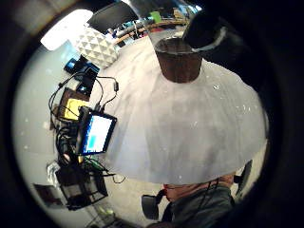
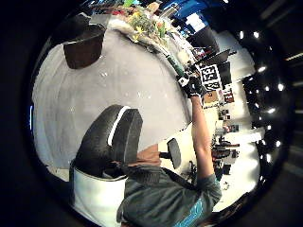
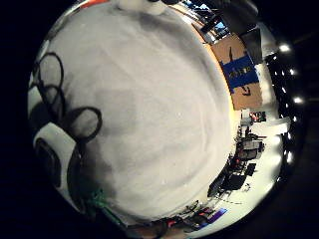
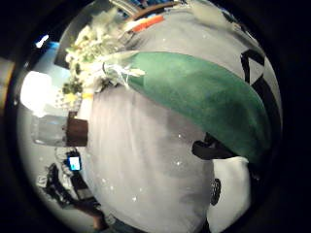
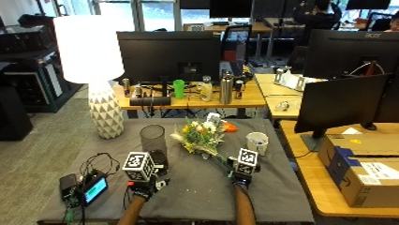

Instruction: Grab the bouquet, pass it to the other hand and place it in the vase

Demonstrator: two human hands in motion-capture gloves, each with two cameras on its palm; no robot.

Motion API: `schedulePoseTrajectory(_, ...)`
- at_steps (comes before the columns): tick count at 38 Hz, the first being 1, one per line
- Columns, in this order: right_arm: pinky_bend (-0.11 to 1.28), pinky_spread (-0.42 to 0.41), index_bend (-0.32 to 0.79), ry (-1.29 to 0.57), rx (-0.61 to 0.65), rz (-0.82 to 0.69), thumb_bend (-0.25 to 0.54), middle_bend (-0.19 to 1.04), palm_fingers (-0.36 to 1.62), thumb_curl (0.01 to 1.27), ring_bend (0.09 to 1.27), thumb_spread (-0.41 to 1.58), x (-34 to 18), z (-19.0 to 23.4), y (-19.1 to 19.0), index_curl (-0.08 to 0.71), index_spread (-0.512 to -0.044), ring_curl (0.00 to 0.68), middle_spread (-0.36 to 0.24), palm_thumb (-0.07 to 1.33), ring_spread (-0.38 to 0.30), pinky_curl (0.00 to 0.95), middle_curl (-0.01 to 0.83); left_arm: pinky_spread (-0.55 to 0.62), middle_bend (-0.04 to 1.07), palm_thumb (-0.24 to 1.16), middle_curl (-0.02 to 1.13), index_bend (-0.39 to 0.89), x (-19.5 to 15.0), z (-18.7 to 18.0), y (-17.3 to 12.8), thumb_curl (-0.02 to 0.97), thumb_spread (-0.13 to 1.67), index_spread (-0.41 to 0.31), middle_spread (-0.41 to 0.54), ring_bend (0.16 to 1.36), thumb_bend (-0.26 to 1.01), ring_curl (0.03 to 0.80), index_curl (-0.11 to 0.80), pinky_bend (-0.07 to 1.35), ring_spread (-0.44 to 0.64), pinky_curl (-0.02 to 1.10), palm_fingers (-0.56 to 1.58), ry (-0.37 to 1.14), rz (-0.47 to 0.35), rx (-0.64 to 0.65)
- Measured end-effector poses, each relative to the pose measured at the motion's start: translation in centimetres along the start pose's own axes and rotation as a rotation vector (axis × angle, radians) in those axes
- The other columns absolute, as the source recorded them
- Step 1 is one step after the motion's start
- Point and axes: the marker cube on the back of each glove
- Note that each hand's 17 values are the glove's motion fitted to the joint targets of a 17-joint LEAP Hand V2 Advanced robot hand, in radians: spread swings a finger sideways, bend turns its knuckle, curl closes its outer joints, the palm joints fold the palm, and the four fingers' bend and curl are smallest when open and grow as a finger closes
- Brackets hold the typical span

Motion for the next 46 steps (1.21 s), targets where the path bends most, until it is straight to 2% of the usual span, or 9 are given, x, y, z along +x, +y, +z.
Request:
schedulePoseTrajectory(7,0.63,-0.244,0.18,-0.118,0.008,0.047,-0.025,0.62,1.47,0.54,0.88,0.81,0.3,-4.4,0.8,0.368,-0.24,0.512,-0.144,0.97,-0.177,0.441,0.535,0.36,0.16,0.2,0.32,0.16,3.1,-0.3,-3.2,0.262,1.08,-0.122,0.004,0.47,-0.02,0.319,0.377,0.21,0.14,0.37,0.52,0.031,0.059,0.051)
schedulePoseTrajectory(14,0.68,-0.279,0.2,-0.332,0.138,0.01,-0.024,0.68,1.43,0.57,0.93,0.76,-0.4,-8.1,-0.7,0.408,-0.241,0.535,-0.16,0.97,-0.192,0.462,0.563,0.36,0.16,0.2,0.32,0.16,7.2,-3.2,-6.1,0.262,1.08,-0.121,0.004,0.47,-0.02,0.319,0.375,0.22,0.14,0.38,0.52,0.075,0.13,0.114)
schedulePoseTrajectory(19,0.7,-0.292,0.2,-0.488,0.202,0.001,-0.025,0.7,1.41,0.59,0.95,0.74,-1.4,-11.8,0.2,0.434,-0.242,0.541,-0.165,0.97,-0.196,0.472,0.573,0.35,0.17,0.2,0.32,0.15,9.6,-5.5,-8.0,0.263,1.08,-0.121,0.001,0.48,-0.02,0.32,0.371,0.23,0.14,0.38,0.53,0.152,0.139,0.183)
schedulePoseTrajectory(22,0.7,-0.295,0.21,-0.603,0.248,-0.011,-0.025,0.71,1.41,0.6,0.96,0.74,-2.2,-13.9,0.9,0.447,-0.243,0.543,-0.164,0.97,-0.198,0.476,0.578,0.34,0.17,0.2,0.32,0.15,11.2,-7.2,-9.4,0.263,1.08,-0.121,-0.007,0.48,-0.02,0.322,0.366,0.25,0.13,0.38,0.54,0.282,0.129,0.21)
schedulePoseTrajectory(27,0.72,-0.298,0.2,-0.955,0.316,-0.095,-0.024,0.72,1.4,0.61,0.97,0.74,-5.2,-17.9,2.7,0.467,-0.24,0.544,-0.165,0.97,-0.195,0.481,0.585,0.26,0.2,0.26,0.34,0.12,15.2,-11.0,-13.5,0.282,1.05,-0.12,-0.047,0.5,0.0,0.319,0.349,0.26,0.09,0.39,0.66,0.688,0.137,0.207)
schedulePoseTrajectory(30,0.72,-0.299,0.2,-1.12,0.316,-0.168,-0.024,0.73,1.39,0.61,0.97,0.74,-7.0,-18.7,3.0,0.476,-0.239,0.547,-0.163,0.97,-0.194,0.484,0.589,0.2,0.2,0.33,0.35,0.11,17.1,-12.2,-15.6,0.297,1.03,-0.113,-0.066,0.51,0.01,0.325,0.338,0.28,0.07,0.4,0.68,0.847,0.153,0.182)
schedulePoseTrajectory(39,0.73,-0.298,0.19,-1.356,0.287,-0.32,-0.022,0.74,1.38,0.63,0.99,0.76,-10.6,-19.6,3.3,0.501,-0.238,0.549,-0.161,0.97,-0.192,0.486,0.594,0.12,0.2,0.45,0.38,0.09,21.3,-14.4,-19.0,0.33,0.99,-0.072,-0.087,0.54,0.0,0.348,0.306,0.3,0.02,0.42,0.69,1.085,0.292,0.09)
schedulePoseTrajectory(44,0.74,-0.296,0.19,-1.48,0.388,-0.573,-0.025,0.74,1.38,0.63,0.99,0.77,-13.1,-21.3,4.0,0.511,-0.238,0.549,-0.162,0.96,-0.192,0.488,0.598,0.05,0.18,0.53,0.38,0.07,23.0,-14.7,-19.6,0.349,0.97,-0.062,-0.097,0.56,0.0,0.351,0.282,0.35,-0.02,0.42,0.73,1.195,0.414,0.075)
schedulePoseTrajectory(46,0.74,-0.296,0.19,-1.482,0.348,-0.556,-0.023,0.75,1.37,0.63,0.99,0.78,-13.8,-21.3,4.4,0.516,-0.239,0.549,-0.163,0.96,-0.192,0.49,0.603,-0.02,0.17,0.58,0.37,0.1,23.5,-14.6,-19.6,0.362,0.96,-0.095,-0.125,0.57,0.01,0.348,0.283,0.39,-0.07,0.42,0.84,1.268,0.443,0.04)
